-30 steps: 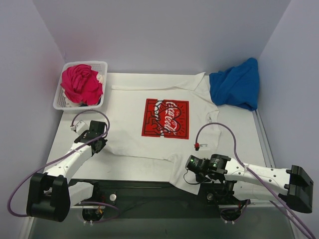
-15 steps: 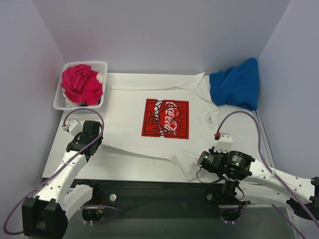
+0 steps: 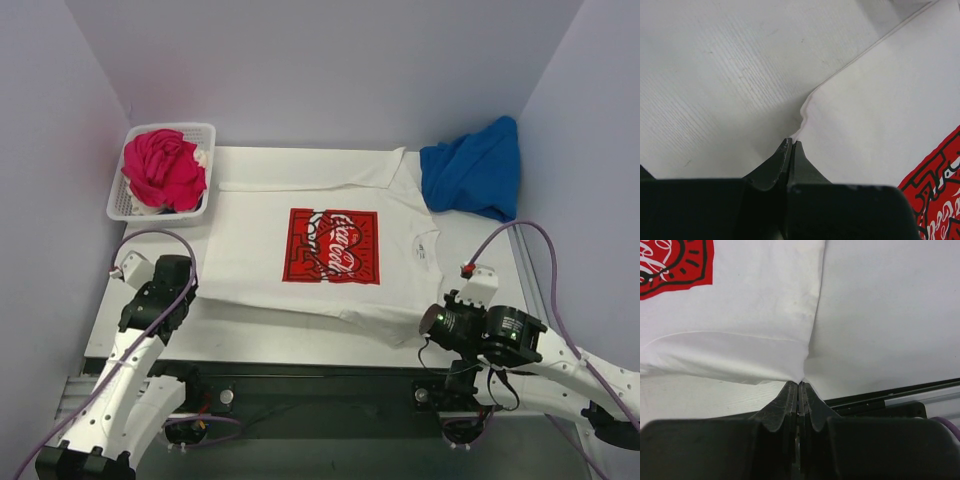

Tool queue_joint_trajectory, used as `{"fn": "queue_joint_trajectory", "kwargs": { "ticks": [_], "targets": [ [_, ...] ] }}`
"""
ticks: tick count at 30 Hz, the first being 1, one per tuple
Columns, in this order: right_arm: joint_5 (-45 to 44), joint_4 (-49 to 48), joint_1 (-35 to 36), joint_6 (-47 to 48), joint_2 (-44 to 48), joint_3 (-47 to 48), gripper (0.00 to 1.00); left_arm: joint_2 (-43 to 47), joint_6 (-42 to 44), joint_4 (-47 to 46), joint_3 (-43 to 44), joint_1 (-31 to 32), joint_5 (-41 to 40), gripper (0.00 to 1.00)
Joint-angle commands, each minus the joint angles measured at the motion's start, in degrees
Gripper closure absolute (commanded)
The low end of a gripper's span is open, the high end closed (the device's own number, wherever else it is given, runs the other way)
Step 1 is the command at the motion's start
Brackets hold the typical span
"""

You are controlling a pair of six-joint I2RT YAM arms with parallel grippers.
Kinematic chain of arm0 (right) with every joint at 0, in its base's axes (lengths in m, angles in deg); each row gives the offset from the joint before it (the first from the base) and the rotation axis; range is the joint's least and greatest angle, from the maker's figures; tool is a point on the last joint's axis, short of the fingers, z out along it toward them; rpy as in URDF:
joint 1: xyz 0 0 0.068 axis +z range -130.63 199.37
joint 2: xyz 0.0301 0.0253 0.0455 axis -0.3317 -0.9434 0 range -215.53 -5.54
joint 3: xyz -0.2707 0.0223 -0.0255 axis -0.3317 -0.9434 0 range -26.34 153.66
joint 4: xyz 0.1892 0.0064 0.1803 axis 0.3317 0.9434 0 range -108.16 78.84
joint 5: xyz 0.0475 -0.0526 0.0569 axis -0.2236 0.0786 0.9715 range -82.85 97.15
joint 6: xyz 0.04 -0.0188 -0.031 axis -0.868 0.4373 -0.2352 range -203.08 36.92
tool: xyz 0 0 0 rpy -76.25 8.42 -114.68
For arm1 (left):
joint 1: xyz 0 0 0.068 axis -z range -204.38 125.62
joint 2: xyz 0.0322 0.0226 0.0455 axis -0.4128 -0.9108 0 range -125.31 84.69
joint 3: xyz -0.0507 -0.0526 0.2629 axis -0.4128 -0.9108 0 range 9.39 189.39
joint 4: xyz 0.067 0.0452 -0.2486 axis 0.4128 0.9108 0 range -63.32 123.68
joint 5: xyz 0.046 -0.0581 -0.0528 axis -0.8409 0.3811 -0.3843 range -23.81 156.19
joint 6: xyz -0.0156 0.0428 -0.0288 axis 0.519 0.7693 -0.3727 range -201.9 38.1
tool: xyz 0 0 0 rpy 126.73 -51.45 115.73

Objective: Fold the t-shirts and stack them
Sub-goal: Fold the tshirt

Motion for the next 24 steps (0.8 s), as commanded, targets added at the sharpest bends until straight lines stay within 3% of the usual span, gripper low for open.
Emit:
{"fn": "queue_joint_trajectory", "kwargs": {
  "ticks": [1,7,14,19,24],
  "targets": [
    [-4.1,5.7,0.4,-2.1,0.5,2.0,1.00,2.0,-1.4,3.8,2.4,-0.1,-1.8,1.00],
    [-5.1,4.0,0.6,-1.6,-1.0,3.2,1.00,3.5,-1.4,3.7,1.6,-0.1,-1.8,1.00],
    [-14.8,2.6,-0.2,0.4,-7.4,10.5,1.00,-4.3,-0.1,-2.6,6.1,-0.1,-2.3,1.00],
    [-19.1,-5.3,-4.7,12.3,-11.3,14.8,1.00,-12.0,1.9,-5.5,12.8,0.0,-2.9,1.00],
    [-11.3,-23.2,-15.4,29.2,-11.9,12.4,1.00,-14.4,3.2,-9.4,14.0,0.1,-3.1,1.00]
  ]
}}
